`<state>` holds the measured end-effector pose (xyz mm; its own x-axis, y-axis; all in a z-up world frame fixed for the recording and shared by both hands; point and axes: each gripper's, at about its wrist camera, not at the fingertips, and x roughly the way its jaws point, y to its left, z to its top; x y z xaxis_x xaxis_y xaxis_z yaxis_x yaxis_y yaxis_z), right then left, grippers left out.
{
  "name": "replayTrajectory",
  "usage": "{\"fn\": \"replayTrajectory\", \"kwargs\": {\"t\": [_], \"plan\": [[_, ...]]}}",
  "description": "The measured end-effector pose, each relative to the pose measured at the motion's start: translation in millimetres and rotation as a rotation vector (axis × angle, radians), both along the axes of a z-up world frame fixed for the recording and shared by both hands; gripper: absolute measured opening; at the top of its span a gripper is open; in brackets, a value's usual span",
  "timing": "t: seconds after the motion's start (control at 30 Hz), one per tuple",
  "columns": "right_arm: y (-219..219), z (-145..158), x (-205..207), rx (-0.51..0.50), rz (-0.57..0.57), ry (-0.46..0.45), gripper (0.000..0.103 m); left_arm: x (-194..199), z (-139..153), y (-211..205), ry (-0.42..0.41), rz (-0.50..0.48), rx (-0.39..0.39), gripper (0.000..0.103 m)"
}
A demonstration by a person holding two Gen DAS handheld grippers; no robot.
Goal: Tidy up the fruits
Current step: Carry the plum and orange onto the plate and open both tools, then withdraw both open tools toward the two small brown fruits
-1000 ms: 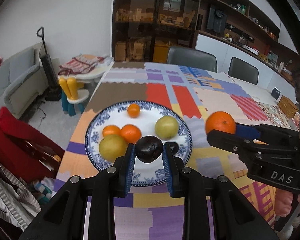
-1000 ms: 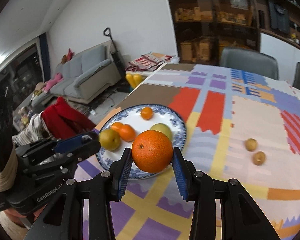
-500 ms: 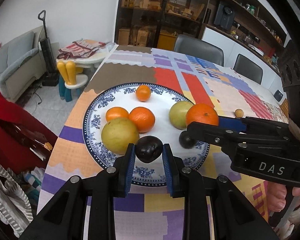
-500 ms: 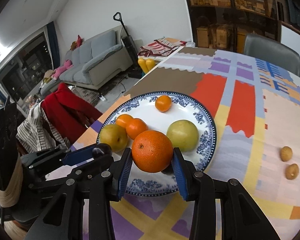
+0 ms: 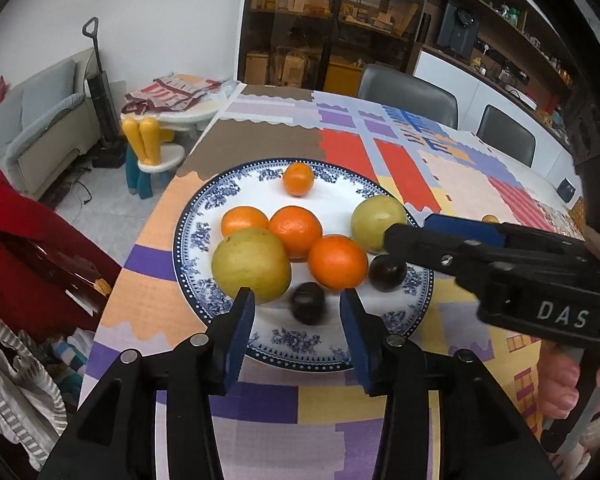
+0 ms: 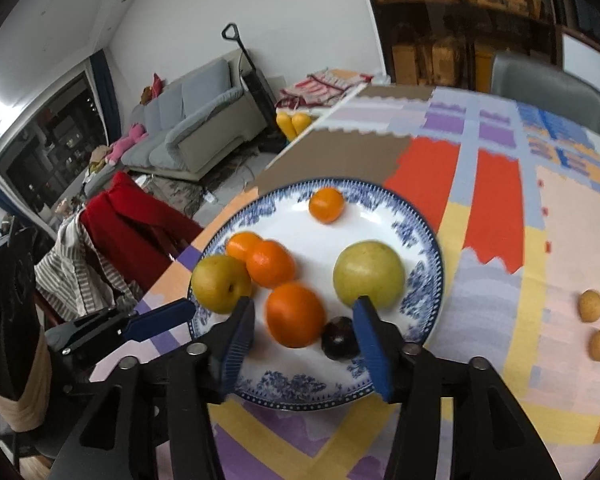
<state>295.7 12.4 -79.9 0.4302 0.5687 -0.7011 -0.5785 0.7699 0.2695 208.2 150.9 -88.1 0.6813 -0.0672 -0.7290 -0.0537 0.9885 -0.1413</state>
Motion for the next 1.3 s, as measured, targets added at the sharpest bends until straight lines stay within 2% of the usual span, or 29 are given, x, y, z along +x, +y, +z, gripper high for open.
{"fn": "replayTrajectory", "kwargs": {"t": [0.2, 0.3, 0.5, 0.6, 1.0, 1.3], "plan": [[-13, 18, -15, -0.023, -0.038, -0.076, 0.054, -11, 15, -4, -0.041, 0.018, 0.037, 0.047], [-22, 26, -25, -0.036, -0.06, -0.108, 0.059, -18, 26, -10, -0.07, 0.014, 0.057, 0.053], [-47, 43, -45, -0.045, -0.106, -0.172, 0.059, -27, 48, -30, -0.136, -0.005, 0.107, 0.058], [-64, 50, -53, -0.043, -0.147, -0.19, 0.064, -30, 55, -43, -0.16, -0.033, 0.111, 0.058], [-130, 63, -73, -0.054, -0.299, -0.22, 0.064, -29, 75, -103, -0.223, -0.183, 0.106, 0.058], [-177, 59, -75, -0.099, -0.418, -0.234, 0.064, 2, 81, -148, -0.254, -0.342, 0.109, 0.058]]}}
